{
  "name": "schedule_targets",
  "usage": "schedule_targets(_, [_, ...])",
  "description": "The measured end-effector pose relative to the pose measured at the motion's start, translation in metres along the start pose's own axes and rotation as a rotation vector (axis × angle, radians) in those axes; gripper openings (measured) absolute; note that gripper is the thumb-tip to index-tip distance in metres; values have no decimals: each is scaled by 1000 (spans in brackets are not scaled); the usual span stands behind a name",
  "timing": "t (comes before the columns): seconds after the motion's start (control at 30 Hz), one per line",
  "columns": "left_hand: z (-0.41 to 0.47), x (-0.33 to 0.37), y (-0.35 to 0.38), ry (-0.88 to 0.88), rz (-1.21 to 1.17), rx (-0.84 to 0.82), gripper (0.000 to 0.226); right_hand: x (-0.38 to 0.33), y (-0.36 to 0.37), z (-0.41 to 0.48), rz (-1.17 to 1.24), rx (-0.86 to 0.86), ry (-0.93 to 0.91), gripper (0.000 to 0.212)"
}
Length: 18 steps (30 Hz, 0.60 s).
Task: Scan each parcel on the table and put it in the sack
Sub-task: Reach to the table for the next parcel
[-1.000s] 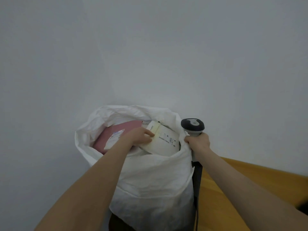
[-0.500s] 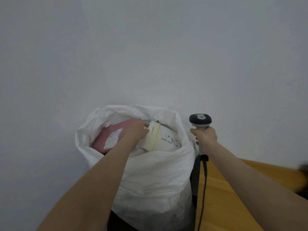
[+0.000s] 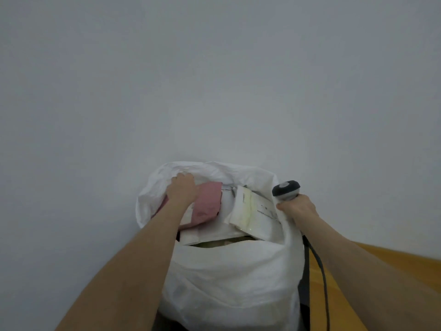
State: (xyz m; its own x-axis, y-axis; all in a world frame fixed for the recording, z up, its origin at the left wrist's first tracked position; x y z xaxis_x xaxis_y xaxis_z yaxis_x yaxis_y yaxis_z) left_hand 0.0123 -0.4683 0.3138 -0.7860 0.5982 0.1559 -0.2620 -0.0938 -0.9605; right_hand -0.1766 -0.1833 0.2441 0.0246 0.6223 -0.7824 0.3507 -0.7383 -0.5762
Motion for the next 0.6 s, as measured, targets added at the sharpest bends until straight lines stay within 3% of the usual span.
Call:
schedule_targets(0.17, [45,-100,-7,-146,36,56,68,-16,39,-1,-65,71,54,14])
schedule_targets(0.23, [62,-137,2,-227,-6,-11,80,-20,45,-2,-63,142,76,7])
schedule_targets(0.37, [81,-158,40,-252,-242,-200,100,-18,47,-4,-34,266,119,15])
schedule_targets(0.47, [82,-137,56,-172,-318,-239,77,-19,49,-7,0,297,130,9])
schedule_targets(0.6, [79,-109,59,-108,-443,-141,36,-26,55,-11,33,327,114,16])
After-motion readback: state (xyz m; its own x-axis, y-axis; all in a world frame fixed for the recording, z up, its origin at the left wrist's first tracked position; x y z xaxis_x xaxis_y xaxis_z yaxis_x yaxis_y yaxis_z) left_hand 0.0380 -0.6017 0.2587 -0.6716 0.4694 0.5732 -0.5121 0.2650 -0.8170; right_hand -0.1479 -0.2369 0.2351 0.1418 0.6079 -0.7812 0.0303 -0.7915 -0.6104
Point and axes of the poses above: each hand's wrist, its own z-axis towards the middle knuckle, its own y-axis out of the palm, x = y × z, the point moved 10 cm from there along z, towards the middle knuckle, and after that the axes turned 5 degrees about x, right-handed, at the moved point
